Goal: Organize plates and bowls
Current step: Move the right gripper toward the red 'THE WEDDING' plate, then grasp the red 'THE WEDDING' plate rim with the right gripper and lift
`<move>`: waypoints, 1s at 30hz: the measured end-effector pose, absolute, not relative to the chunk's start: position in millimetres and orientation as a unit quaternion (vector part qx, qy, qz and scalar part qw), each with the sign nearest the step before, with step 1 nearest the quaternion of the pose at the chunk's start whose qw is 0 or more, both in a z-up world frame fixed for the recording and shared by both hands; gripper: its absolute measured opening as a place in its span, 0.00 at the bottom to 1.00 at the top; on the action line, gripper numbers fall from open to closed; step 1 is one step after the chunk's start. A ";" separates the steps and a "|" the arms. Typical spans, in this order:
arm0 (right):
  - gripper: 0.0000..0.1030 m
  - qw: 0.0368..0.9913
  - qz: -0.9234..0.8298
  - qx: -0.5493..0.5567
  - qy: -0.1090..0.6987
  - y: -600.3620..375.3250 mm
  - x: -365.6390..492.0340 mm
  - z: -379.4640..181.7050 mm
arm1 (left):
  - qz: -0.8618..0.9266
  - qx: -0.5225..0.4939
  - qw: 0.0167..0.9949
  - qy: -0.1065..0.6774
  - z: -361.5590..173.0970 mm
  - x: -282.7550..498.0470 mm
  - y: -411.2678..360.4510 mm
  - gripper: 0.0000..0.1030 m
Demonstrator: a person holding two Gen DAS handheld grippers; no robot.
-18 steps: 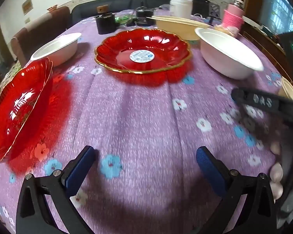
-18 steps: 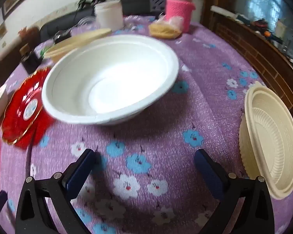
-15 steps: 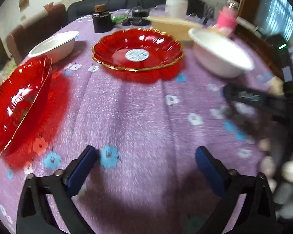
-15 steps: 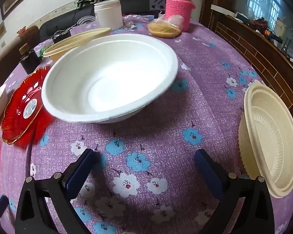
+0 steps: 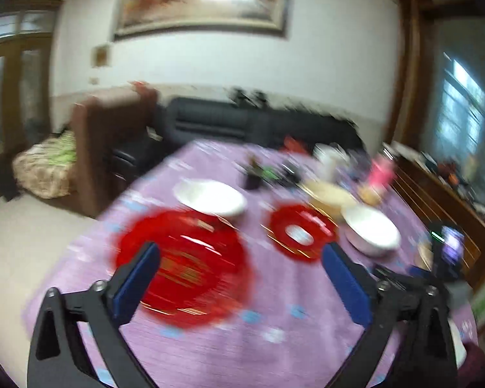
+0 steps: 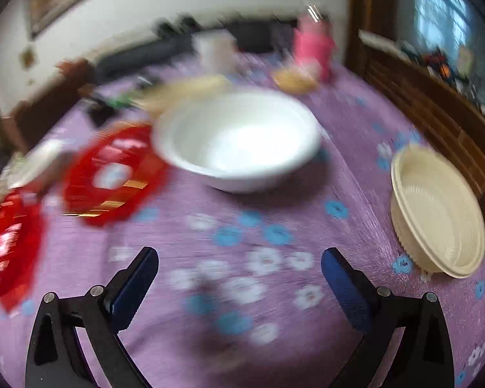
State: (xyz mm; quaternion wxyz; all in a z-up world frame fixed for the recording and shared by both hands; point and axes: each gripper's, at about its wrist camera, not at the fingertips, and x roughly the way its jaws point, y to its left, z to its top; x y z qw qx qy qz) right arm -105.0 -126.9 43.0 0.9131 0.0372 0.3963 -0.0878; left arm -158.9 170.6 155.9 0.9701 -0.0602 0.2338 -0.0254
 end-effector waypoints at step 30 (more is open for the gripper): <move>0.52 0.841 0.168 0.022 0.514 101.5 -8.0 16.4 | 0.005 -0.174 0.856 0.486 30.5 4.6 328.2 0.47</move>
